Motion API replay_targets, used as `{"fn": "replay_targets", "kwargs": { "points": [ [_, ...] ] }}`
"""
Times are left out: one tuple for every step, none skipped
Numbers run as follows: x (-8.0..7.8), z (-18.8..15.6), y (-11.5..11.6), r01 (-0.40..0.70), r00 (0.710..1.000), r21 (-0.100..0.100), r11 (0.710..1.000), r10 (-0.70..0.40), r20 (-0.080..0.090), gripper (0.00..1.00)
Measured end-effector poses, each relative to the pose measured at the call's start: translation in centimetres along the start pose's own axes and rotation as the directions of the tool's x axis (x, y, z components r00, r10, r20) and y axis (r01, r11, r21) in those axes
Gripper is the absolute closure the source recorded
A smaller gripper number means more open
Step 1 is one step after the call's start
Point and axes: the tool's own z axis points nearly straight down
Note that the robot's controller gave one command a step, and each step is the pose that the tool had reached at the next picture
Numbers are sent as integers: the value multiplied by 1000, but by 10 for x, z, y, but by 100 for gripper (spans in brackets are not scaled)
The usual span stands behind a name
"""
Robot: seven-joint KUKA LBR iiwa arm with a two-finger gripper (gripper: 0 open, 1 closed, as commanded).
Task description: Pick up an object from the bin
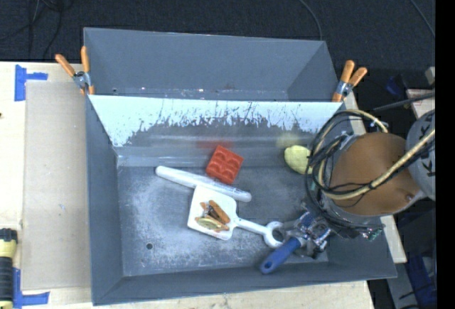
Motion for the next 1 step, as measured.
{"fn": "replay_targets", "kwargs": {
  "points": [
    [2,-19,3,-2,1000,-9,1000,2,-8,100]
  ]
}}
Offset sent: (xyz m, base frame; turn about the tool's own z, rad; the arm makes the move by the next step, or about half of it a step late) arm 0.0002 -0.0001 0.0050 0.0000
